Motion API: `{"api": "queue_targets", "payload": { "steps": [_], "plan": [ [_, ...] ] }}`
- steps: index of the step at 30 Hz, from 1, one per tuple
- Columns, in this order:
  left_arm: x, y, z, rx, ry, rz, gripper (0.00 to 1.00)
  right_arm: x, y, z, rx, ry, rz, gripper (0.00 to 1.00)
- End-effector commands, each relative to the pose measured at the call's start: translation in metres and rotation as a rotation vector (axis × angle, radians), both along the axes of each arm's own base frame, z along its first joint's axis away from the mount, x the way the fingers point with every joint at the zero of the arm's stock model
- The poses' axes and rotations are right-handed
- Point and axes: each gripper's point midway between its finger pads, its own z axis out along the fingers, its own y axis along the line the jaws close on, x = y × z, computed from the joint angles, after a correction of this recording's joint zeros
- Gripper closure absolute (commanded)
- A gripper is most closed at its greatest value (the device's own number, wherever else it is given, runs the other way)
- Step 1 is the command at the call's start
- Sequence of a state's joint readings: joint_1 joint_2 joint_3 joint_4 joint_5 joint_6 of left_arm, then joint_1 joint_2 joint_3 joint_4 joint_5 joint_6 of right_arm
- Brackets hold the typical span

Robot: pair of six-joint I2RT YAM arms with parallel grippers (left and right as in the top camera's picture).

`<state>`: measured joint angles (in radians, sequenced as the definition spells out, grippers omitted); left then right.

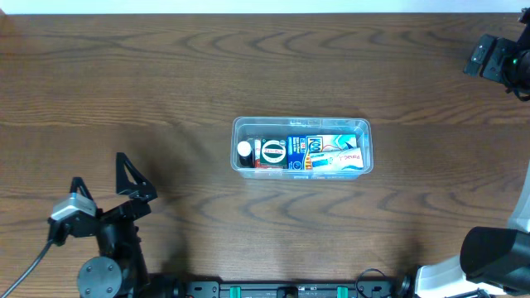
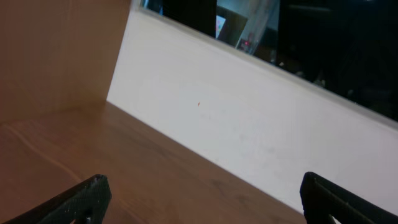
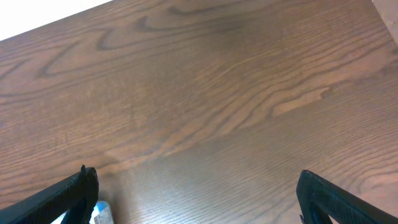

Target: Pack container

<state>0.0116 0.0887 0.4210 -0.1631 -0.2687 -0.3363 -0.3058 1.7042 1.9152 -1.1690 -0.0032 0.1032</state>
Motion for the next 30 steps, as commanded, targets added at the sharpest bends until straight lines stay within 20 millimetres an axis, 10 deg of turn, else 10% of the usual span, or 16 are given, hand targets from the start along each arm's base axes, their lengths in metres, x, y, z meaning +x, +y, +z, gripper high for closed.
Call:
{"api": "queue_targets", "payload": {
  "steps": [1, 30],
  "plan": [
    [0.004, 0.002, -0.023, -0.006, 0.0, 0.007, 0.02, -0.001, -0.001, 0.007, -0.004, -0.017, -0.014, 0.01],
    [0.029, 0.002, -0.151, -0.021, 0.219, 0.011, 0.02, -0.001, -0.001, 0.007, -0.004, -0.017, -0.014, 0.01]
  ]
}}
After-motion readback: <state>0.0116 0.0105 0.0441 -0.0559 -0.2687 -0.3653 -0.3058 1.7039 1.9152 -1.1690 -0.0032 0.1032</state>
